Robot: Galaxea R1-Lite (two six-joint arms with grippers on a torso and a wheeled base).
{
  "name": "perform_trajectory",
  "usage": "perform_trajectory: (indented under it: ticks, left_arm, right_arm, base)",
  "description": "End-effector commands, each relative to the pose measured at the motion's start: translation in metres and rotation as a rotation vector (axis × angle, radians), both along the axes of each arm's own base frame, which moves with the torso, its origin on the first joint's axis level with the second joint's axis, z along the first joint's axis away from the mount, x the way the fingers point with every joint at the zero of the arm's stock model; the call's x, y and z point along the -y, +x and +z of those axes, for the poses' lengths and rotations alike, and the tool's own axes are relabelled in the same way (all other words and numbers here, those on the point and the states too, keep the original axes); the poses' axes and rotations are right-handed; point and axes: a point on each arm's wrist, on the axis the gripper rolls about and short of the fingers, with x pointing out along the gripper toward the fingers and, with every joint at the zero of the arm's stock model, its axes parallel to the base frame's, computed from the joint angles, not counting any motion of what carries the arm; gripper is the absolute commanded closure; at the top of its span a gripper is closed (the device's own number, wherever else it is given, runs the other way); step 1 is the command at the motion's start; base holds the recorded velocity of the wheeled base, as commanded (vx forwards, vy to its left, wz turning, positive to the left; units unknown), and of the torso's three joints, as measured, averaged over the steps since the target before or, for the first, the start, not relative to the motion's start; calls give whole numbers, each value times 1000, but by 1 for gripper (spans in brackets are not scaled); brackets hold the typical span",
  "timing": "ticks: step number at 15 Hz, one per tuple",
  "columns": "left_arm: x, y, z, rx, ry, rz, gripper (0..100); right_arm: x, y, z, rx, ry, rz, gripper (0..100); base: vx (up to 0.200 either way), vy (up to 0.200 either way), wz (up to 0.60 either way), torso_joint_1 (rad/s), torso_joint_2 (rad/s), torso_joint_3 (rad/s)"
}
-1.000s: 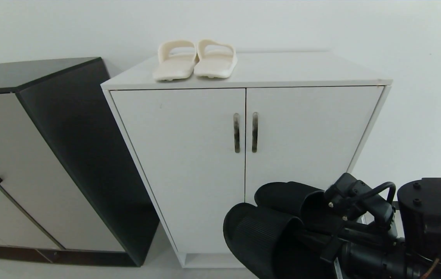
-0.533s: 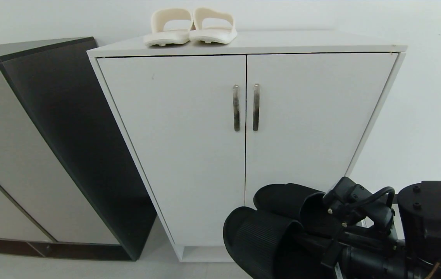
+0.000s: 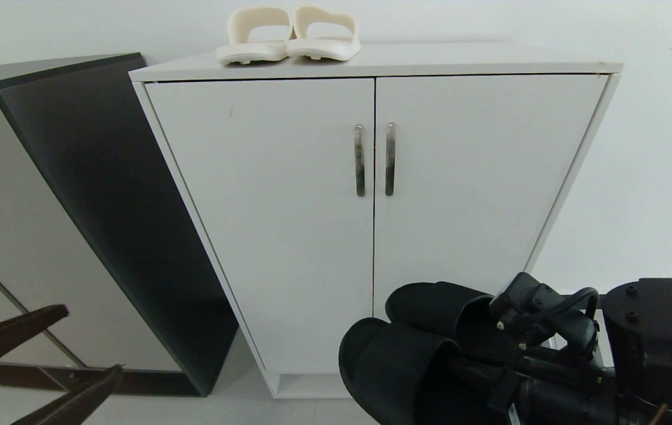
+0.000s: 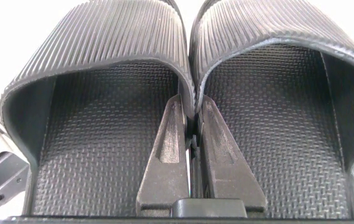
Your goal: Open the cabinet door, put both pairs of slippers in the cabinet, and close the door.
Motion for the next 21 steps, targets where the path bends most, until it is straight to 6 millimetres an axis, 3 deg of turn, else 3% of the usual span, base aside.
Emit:
perform_trajectory:
  ticks: [1, 9, 13, 21]
  left_arm:
    - [25, 41, 14, -58, 13, -179, 0]
    - [108, 91, 53, -50, 39, -325, 0]
    - [136, 113, 67, -74, -17, -340, 0]
    - [171, 163, 94, -56, -87, -340, 0]
  right_arm:
    - [-2, 0, -2, -6, -8, 5, 100]
    - [-5, 0, -6, -13, -16, 12, 100]
    - [-2, -2, -7, -13, -16, 12, 100]
    - [-11, 4, -16, 0, 3, 15, 100]
  base:
    - [0, 0, 0, 0, 0, 0]
    - [0, 0, 0, 0, 0, 0]
    - [0, 0, 0, 0, 0, 0]
    - [0, 0, 0, 0, 0, 0]
